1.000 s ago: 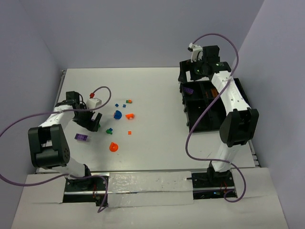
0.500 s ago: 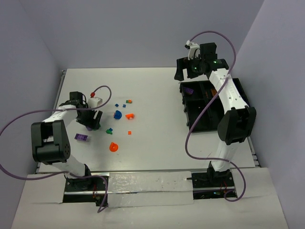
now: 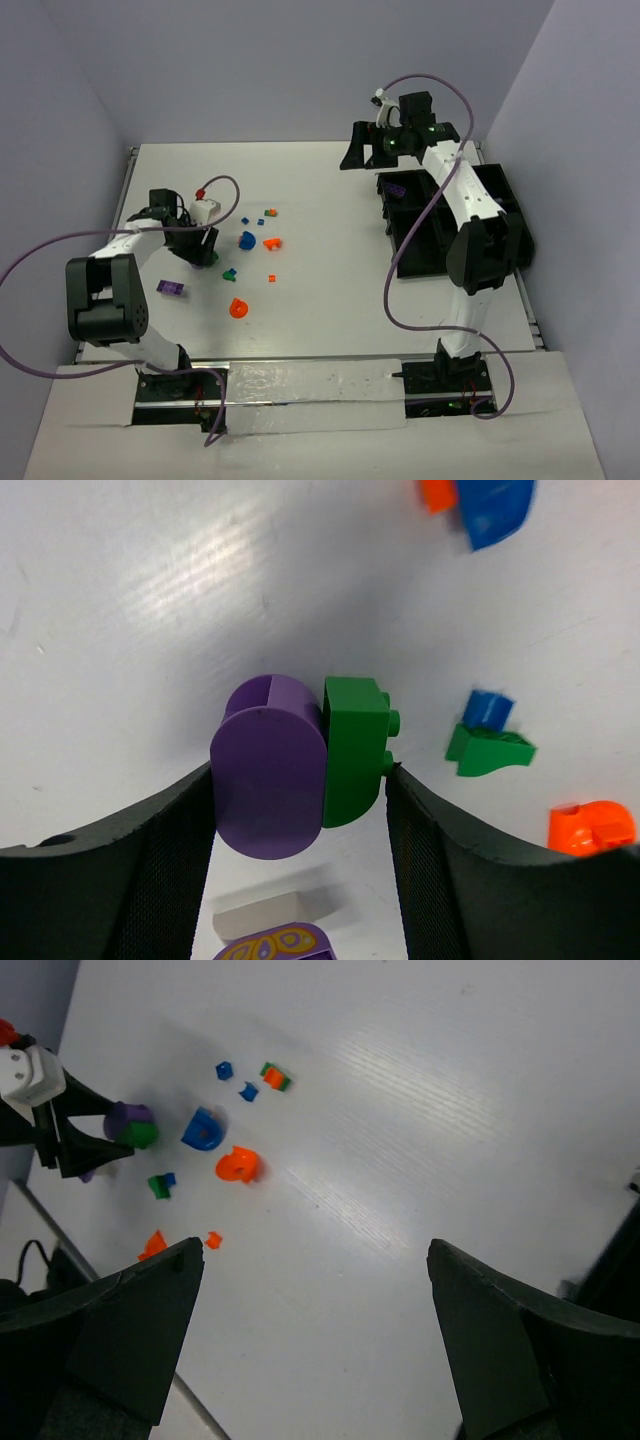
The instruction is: Sort the legos into containers by color
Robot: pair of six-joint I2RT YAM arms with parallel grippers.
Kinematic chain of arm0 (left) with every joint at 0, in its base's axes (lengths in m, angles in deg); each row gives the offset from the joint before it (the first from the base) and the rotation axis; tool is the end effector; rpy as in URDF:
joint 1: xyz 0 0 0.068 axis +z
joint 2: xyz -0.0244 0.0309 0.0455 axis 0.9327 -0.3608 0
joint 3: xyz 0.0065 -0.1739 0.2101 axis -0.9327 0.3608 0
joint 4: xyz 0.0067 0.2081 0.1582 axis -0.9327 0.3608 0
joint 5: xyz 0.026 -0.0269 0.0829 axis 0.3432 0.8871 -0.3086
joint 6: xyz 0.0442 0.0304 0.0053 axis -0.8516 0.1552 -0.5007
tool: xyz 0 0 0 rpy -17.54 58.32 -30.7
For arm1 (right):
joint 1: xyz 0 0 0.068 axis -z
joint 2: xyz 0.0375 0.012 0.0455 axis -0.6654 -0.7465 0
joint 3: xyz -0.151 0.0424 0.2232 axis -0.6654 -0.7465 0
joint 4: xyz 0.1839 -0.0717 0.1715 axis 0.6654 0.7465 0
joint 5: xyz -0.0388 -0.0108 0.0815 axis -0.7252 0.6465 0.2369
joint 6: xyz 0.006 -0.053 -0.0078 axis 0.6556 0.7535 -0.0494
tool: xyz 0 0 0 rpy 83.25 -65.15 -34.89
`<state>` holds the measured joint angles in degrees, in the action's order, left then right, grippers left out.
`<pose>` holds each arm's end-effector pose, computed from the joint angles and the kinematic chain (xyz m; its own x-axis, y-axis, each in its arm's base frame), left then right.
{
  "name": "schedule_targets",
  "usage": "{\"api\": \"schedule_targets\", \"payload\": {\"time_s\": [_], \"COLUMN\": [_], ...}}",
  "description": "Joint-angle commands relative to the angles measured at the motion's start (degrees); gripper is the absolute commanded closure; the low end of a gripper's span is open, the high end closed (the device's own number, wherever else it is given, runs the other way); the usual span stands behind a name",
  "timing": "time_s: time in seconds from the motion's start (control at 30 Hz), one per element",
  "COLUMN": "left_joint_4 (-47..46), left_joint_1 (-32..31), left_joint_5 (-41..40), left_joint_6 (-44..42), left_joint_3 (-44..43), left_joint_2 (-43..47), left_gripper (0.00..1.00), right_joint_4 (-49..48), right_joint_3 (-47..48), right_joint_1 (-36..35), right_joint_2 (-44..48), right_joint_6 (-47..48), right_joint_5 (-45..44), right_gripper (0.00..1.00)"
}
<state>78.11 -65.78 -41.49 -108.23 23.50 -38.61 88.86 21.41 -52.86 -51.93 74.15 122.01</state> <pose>0.2982 0.0057 0.1774 -0.7875 0.4165 -0.4542 0.4923 0.8685 -0.0572 0.4186 0.1033 0.3454 -0.7161 -0.0702 -0.6945 -0.5098 0.7323 0.4516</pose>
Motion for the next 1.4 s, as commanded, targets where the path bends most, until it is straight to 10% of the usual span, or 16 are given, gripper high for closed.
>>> {"api": "schedule_targets", "payload": {"time_s": [0.0, 0.6, 1.37], "left_joint_4": [-4.8, -21.9, -25.5], "left_joint_1": [-1.6, -24.1, -29.7], "left_joint_5": [6.3, 2.2, 1.3], "left_joint_6": [-0.5, 11.8, 12.8], "left_joint_3": [-4.6, -17.4, -21.9], "left_joint_2": [6.5, 11.7, 8.1], "left_gripper": [0.59, 0.6, 0.63], "right_joint_4": [-2.1, -6.5, -1.6], "right_joint_3": [5.3, 13.3, 18.3], "right_joint_1": [-1.7, -10.2, -14.0], "right_joint_2": [-2.4, -8.0, -11.5], "right_joint_6": [-7.2, -10.9, -3.4], "right_joint_5": [7.3, 18.6, 24.7], "right_gripper": [0.0, 0.0, 0.06]}}
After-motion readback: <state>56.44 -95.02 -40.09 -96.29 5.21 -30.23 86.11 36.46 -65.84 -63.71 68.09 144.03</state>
